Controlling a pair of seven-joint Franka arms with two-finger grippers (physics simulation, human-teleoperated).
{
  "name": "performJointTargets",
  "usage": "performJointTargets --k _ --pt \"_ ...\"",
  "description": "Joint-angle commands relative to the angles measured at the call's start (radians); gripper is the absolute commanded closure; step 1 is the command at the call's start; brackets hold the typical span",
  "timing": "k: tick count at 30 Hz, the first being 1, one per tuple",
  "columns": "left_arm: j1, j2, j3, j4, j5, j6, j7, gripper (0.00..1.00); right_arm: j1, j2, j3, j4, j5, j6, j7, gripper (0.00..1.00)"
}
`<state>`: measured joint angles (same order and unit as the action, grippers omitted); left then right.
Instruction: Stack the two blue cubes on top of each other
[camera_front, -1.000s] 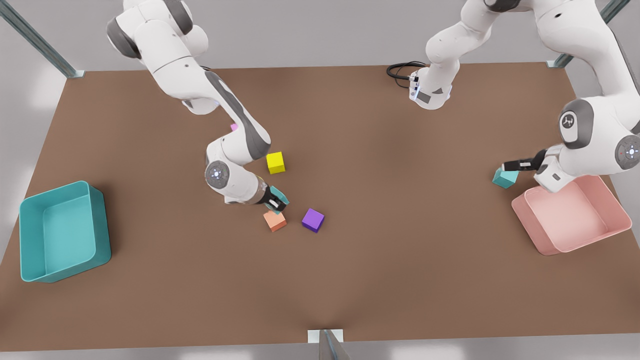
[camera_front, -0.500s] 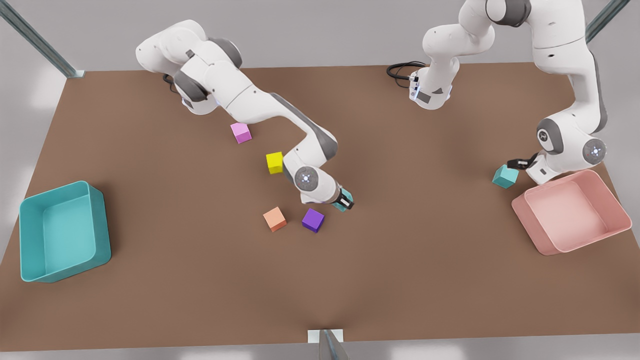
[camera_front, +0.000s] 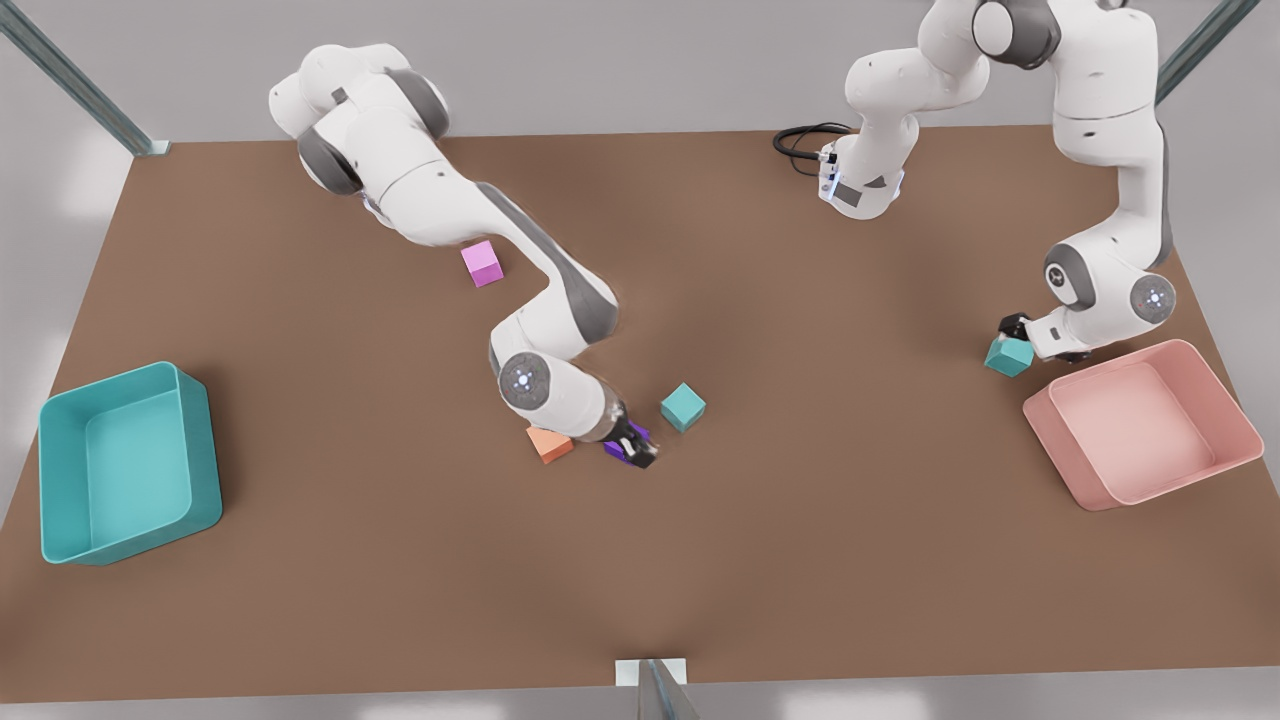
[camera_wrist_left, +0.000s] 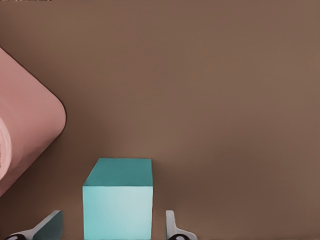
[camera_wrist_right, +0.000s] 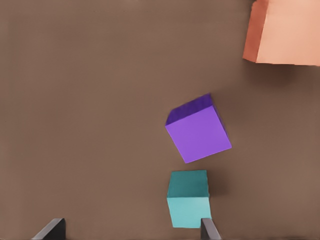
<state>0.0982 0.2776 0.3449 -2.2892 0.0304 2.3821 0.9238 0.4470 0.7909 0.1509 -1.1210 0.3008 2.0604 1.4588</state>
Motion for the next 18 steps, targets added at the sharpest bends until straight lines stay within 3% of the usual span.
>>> performJointTargets --k 1,3,6,8,10,12,14,18 --pt "0.002 0.005 0.0 -0.001 -0.01 0.065 0.3 0.0 -0.096 -0.038 -0.002 0.0 -0.061 -0.331 -0.042 0.0" --pt "0.003 0.006 0.0 -0.001 -0.01 0.065 0.3 0.0 -0.237 -0.036 -0.002 0.003 -0.256 -0.497 -0.474 0.0" --pt "0.005 0.014 0.0 -0.01 -0.024 0.066 0.299 0.0 -0.416 -0.038 -0.001 0.01 -0.36 -0.554 -0.98 0.0" --pt "0.005 0.014 0.0 -0.027 -0.038 0.072 0.299 0.0 -0.439 -0.199 -0.004 0.043 -0.43 -0.701 -1.192 0.0" --pt "0.005 0.014 0.0 -0.032 -0.041 0.072 0.299 0.0 -0.433 -0.37 0.015 0.043 -0.42 -0.818 -1.216 0.0" --pt "0.005 0.018 0.0 -0.032 -0.041 0.08 0.3 0.0 -0.409 -0.584 0.009 -0.034 -0.419 -0.818 -1.279 0.0" --pt "0.005 0.029 0.0 -0.032 -0.041 0.088 0.299 0.0 -0.41 -0.687 0.004 -0.154 -0.396 -0.767 -1.305 0.0" --pt "0.005 0.067 0.0 -0.032 -0.041 0.121 0.299 0.0 -0.419 -0.604 0.006 -0.137 -0.391 -0.752 -1.321 0.0"
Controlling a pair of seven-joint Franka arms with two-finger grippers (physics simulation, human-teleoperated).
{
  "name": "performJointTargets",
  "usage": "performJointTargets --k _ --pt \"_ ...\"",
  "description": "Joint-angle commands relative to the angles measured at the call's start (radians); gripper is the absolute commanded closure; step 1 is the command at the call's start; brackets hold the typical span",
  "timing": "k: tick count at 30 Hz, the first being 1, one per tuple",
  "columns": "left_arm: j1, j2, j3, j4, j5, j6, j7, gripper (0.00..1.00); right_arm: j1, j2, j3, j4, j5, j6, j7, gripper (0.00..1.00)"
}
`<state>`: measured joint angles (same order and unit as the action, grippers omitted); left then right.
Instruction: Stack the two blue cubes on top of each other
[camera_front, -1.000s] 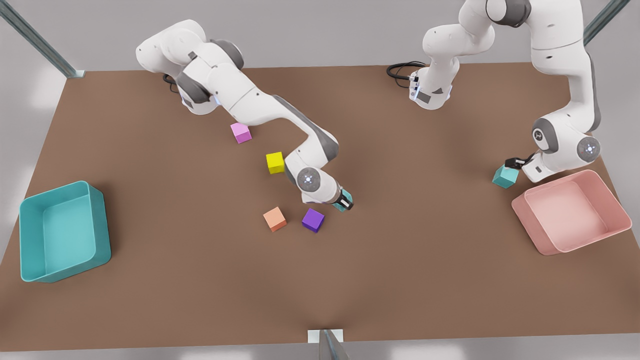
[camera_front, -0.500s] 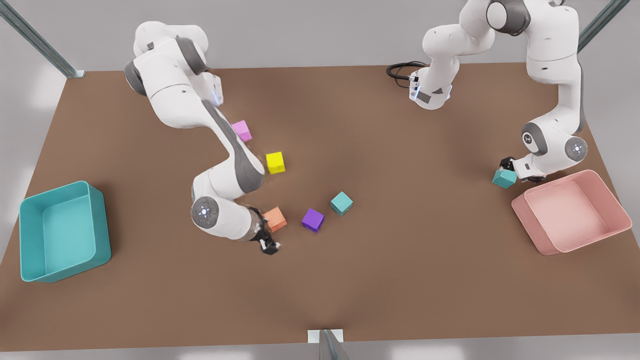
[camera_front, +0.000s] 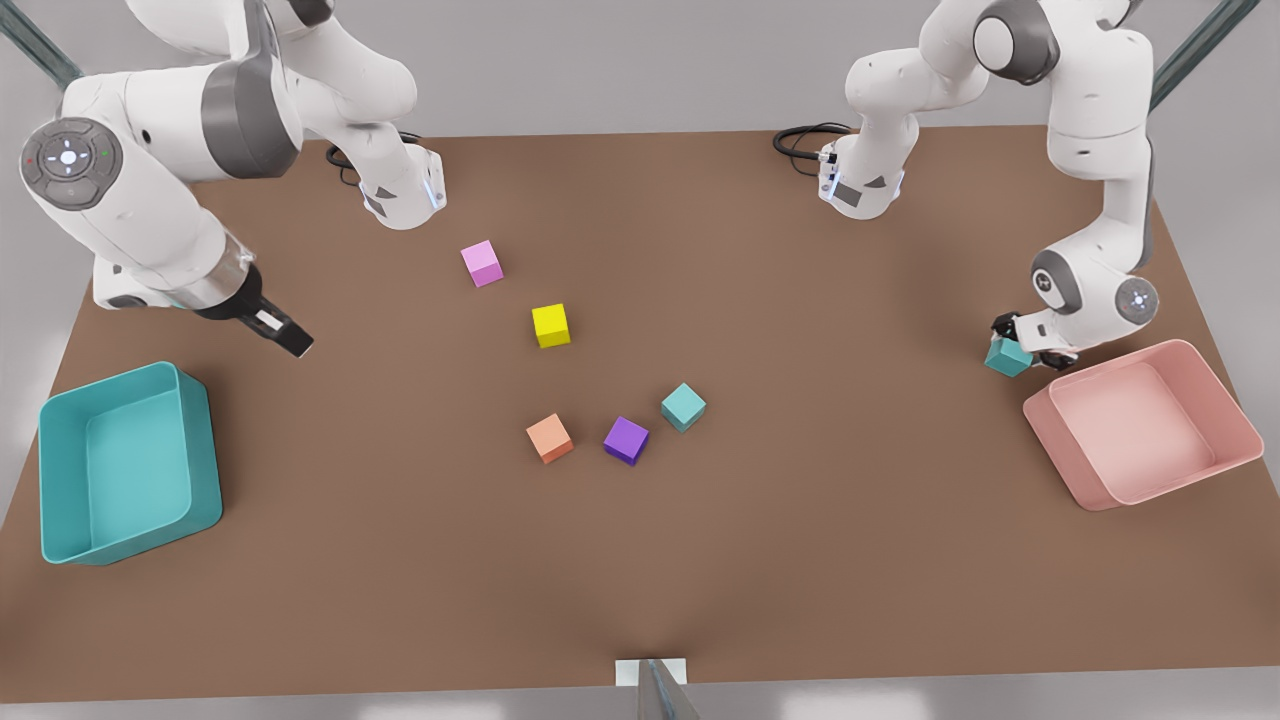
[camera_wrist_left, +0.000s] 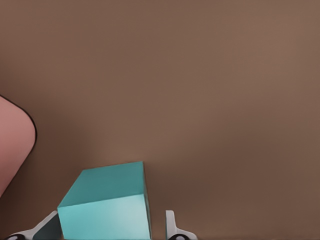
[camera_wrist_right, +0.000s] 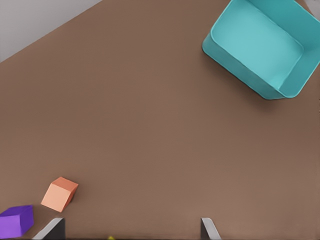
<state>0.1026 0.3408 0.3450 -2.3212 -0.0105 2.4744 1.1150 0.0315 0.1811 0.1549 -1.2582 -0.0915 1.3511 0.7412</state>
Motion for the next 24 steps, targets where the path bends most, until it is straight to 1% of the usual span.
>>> performJointTargets --k 1,5,7,9,10,12,14,16,18,19,20,21,22,23,24 --pt "0.0 0.02 0.0 0.0 -0.002 0.052 0.108 0.0 -0.004 0.011 0.0 -0.003 0.007 -0.04 -0.605 0.0" --pt "0.005 0.033 0.0 0.0 -0.022 0.067 0.108 0.0 -0.002 0.031 0.002 -0.007 0.027 -0.037 -0.605 0.0" --pt "0.005 0.04 0.0 0.0 -0.022 0.067 0.108 0.1 -0.004 0.032 0.0 -0.006 0.03 -0.037 -0.605 0.0" --pt "0.006 0.038 0.0 0.0 -0.023 0.067 0.108 0.25 -0.012 0.032 0.0 -0.007 0.032 -0.037 -0.605 0.0" --pt "0.006 0.038 0.0 0.0 -0.023 0.067 0.108 0.28 -0.012 0.032 0.0 -0.007 0.033 -0.037 -0.605 0.0" --pt "0.005 0.04 0.0 -0.001 -0.025 0.074 0.108 0.32 -0.015 0.034 0.0 -0.009 0.033 -0.037 -0.605 0.0" --pt "0.002 0.02 0.0 -0.006 -0.075 0.054 0.106 0.32 -0.016 0.034 0.0 -0.01 0.033 -0.037 -0.605 0.0" --pt "-0.003 -0.009 0.0 -0.024 -0.082 0.023 0.103 0.32 -0.016 0.034 0.0 -0.01 0.033 -0.037 -0.605 0.0" --pt "0.0 -0.074 0.0 -0.026 -0.082 -0.106 0.025 0.32 -0.022 0.035 0.0 -0.01 0.033 -0.037 -0.605 0.0" --pt "-0.003 -0.109 0.017 -0.024 -0.08 -0.169 -0.01 0.32 -0.024 0.035 0.0 -0.01 0.033 -0.037 -0.605 0.0" --pt "-0.015 -0.143 0.017 -0.023 -0.074 -0.196 -0.064 0.32 -0.027 0.034 0.0 -0.01 0.033 -0.037 -0.605 0.0" --pt "-0.05 -0.192 0.019 -0.02 -0.066 -0.245 -0.156 0.32 -0.028 0.035 0.0 -0.01 0.033 -0.037 -0.605 0.0" --pt "-0.108 -0.261 0.019 -0.009 0.012 -0.307 -0.326 0.32 -0.028 0.035 0.0 -0.009 0.033 -0.037 -0.605 0.0" --pt "-0.153 -0.272 0.017 0.051 0.067 -0.406 -0.418 0.32 -0.03 0.035 0.0 -0.01 0.042 -0.037 -0.605 0.0" --pt "-0.208 -0.272 0.012 0.137 0.07 -0.509 -0.509 0.32 -0.038 0.035 0.0 -0.009 0.045 -0.037 -0.605 0.0"
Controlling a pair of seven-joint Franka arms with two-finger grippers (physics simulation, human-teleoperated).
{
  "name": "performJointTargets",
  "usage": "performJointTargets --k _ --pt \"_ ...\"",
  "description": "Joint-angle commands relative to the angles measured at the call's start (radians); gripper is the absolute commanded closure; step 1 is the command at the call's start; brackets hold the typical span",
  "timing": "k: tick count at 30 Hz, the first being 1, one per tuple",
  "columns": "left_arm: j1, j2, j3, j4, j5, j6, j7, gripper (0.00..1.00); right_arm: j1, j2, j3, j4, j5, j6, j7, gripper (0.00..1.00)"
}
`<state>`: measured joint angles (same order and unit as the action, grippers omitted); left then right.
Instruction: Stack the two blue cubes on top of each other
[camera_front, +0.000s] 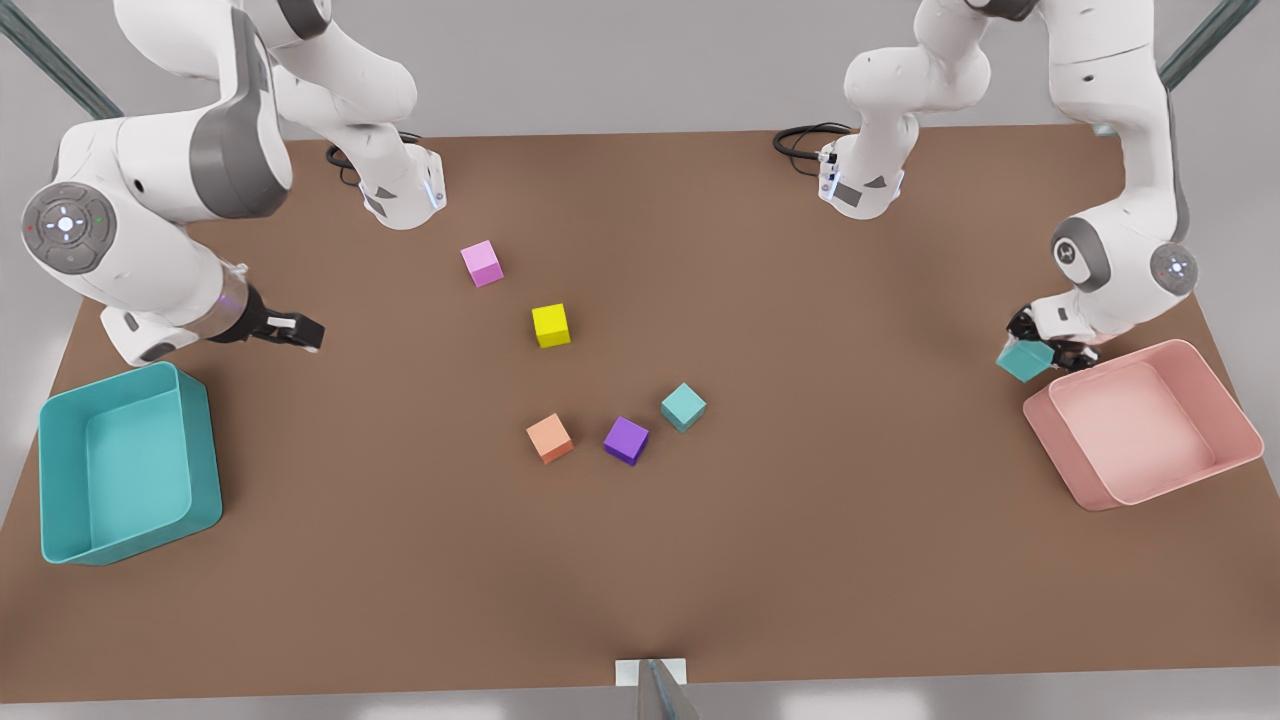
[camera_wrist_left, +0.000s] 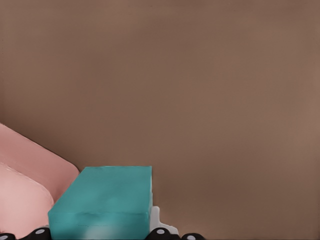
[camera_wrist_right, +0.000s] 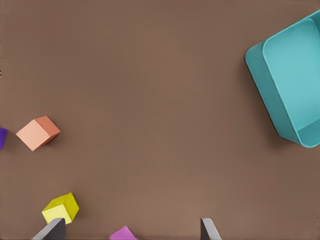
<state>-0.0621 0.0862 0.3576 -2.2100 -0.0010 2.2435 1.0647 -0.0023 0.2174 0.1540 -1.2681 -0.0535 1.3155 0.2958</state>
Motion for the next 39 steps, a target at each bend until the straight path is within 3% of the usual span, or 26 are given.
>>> performJointTargets --k 1,4,6,11,13,21,39 --pt "-0.108 0.0 -0.005 0.098 0.062 -0.32 -0.531 0.32 -0.004 -0.001 0.001 0.001 0.007 -0.001 -0.159 0.0" --pt "-0.242 0.132 -0.008 0.312 0.044 -0.384 -0.709 0.31 -0.008 -0.001 0.001 0.001 0.007 -0.001 -0.159 0.0" --pt "-0.245 0.293 -0.08 0.593 -0.024 -0.555 -0.821 0.31 -0.008 0.005 0.001 0.004 0.007 -0.001 -0.159 0.0" --pt "-0.246 0.518 -0.347 0.868 -0.031 -0.556 -1.226 0.31 -0.008 0.007 0.001 0.004 0.007 -0.001 -0.159 0.0" --pt "-0.301 0.596 -0.368 0.958 -0.031 -0.526 -1.376 0.31 -0.008 0.007 0.001 0.004 0.007 -0.001 -0.159 0.0" --pt "-0.504 0.652 -0.419 0.919 -0.033 -0.387 -1.789 0.31 -0.013 0.014 -0.001 0.004 0.02 -0.001 -0.158 0.0" --pt "-0.505 0.666 -0.483 0.852 -0.027 -0.34 -1.844 0.31 -0.028 0.019 0.001 -0.001 0.023 -0.002 -0.153 0.0"
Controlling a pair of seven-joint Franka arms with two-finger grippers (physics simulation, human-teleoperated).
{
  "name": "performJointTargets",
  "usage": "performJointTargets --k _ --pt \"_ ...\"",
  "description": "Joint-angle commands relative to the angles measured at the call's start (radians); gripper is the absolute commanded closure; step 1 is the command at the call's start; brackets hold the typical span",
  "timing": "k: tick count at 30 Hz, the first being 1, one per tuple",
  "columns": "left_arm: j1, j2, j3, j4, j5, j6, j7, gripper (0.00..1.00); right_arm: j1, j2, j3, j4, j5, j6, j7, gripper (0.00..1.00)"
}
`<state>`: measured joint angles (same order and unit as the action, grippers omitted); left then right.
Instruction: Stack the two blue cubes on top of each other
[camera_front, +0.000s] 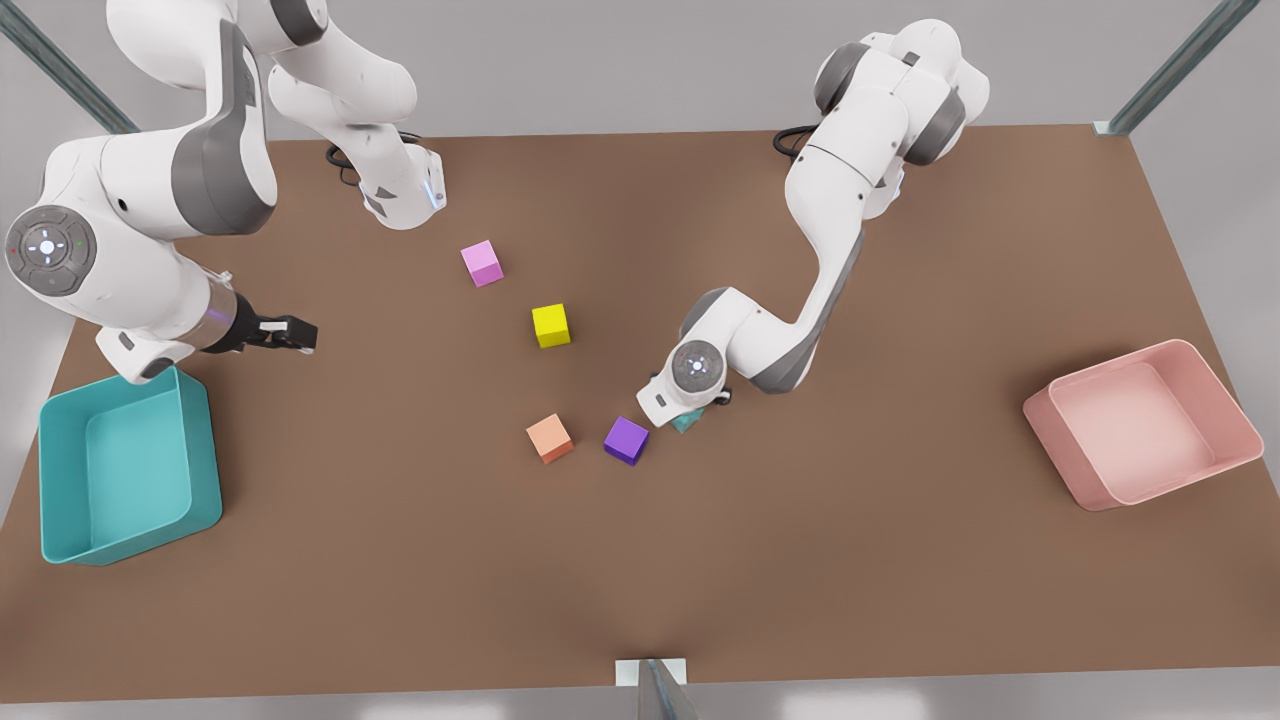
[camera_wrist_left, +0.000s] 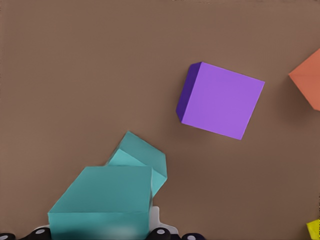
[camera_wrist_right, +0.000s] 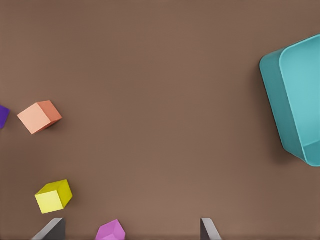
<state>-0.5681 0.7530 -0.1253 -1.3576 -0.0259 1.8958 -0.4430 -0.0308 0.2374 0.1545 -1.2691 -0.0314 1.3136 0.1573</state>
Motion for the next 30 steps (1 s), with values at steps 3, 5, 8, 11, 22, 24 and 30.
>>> performJointTargets --k 3,5,8,11,22,24,30 --pt "0.004 0.002 0.0 0.0 -0.002 0.009 -0.336 0.31 0.0 -0.001 0.0 -0.001 0.001 -0.001 -0.015 0.0" --pt "0.004 0.009 -0.002 -0.001 -0.002 0.009 -0.336 0.31 -0.001 -0.001 0.0 -0.001 0.001 -0.001 -0.015 0.0" --pt "0.008 0.009 -0.014 -0.024 -0.002 0.057 -0.336 0.31 -0.001 -0.001 -0.001 -0.001 0.001 -0.001 -0.015 0.0" --pt "0.01 0.009 -0.014 -0.024 -0.002 0.057 -0.336 0.31 -0.001 -0.001 0.0 -0.003 0.001 -0.001 -0.015 0.0" --pt "0.025 -0.081 -0.014 0.018 -0.008 -0.13 -0.336 0.0 -0.009 -0.001 0.0 -0.001 0.001 -0.001 -0.019 0.0" --pt "0.04 -0.152 -0.014 0.022 -0.003 -0.185 -0.333 0.0 -0.012 -0.001 0.0 0.001 0.001 -0.001 -0.019 0.0" --pt "0.523 -0.438 -0.103 0.123 0.095 -0.644 0.366 0.0 -0.014 -0.001 0.0 0.001 0.001 -0.001 -0.019 0.0"
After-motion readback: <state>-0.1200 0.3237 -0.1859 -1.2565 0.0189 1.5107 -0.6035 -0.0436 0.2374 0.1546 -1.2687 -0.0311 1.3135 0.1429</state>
